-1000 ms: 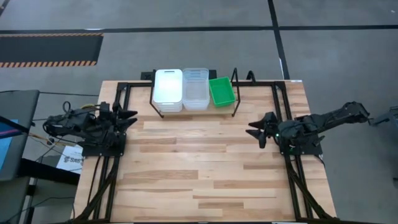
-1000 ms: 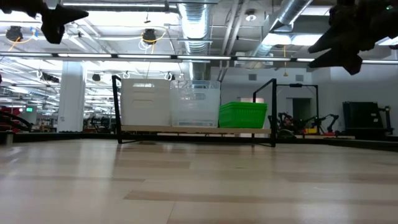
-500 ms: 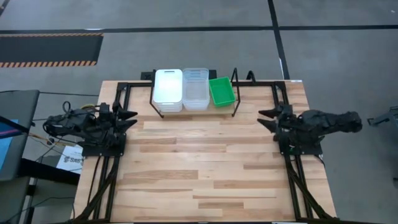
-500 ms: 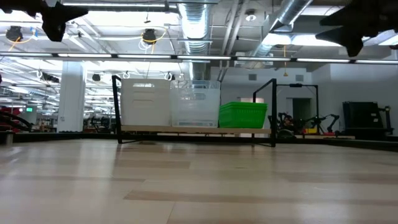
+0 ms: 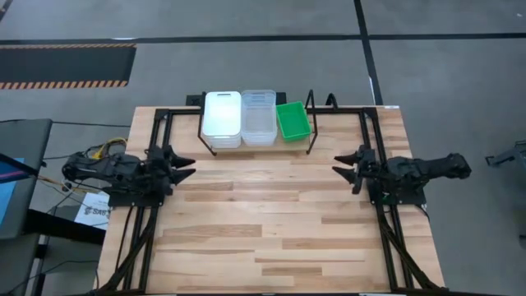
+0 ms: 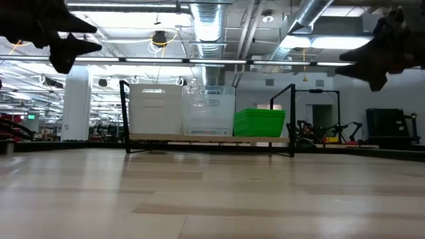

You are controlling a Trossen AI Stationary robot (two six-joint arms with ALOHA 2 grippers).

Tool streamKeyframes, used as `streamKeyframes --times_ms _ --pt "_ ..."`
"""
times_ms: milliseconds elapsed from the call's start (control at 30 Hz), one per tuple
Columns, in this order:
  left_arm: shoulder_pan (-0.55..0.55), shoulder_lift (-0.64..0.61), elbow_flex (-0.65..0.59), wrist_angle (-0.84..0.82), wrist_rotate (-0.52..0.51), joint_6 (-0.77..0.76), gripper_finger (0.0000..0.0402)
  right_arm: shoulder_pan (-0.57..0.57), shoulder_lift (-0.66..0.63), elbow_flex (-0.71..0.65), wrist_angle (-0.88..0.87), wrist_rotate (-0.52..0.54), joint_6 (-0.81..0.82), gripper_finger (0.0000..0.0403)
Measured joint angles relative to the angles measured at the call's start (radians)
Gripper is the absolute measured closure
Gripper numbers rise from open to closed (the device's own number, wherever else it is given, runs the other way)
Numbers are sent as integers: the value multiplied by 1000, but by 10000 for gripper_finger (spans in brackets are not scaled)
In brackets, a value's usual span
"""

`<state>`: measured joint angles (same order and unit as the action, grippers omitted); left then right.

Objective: Stack baskets on shelf by color
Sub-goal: Return to Home Position

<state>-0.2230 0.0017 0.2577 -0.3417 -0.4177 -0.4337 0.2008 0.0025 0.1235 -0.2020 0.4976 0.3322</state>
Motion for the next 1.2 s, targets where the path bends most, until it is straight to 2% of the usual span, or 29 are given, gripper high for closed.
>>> streamKeyframes --times_ms 100,400,700,900,1200 --pt "0 0 -42 44 0 2 216 -1 4 -45 39 -1 9 177" --pt "0 2 -185 203 11 -30 216 1 17 -45 39 -9 -56 177" --pt "0 11 -193 234 30 -1 216 1 18 -45 34 -37 -79 177" --pt "0 11 -193 232 30 12 216 2 18 -45 24 -190 -79 177" --pt "0 11 -193 230 30 30 216 2 18 -46 24 -190 -63 177"
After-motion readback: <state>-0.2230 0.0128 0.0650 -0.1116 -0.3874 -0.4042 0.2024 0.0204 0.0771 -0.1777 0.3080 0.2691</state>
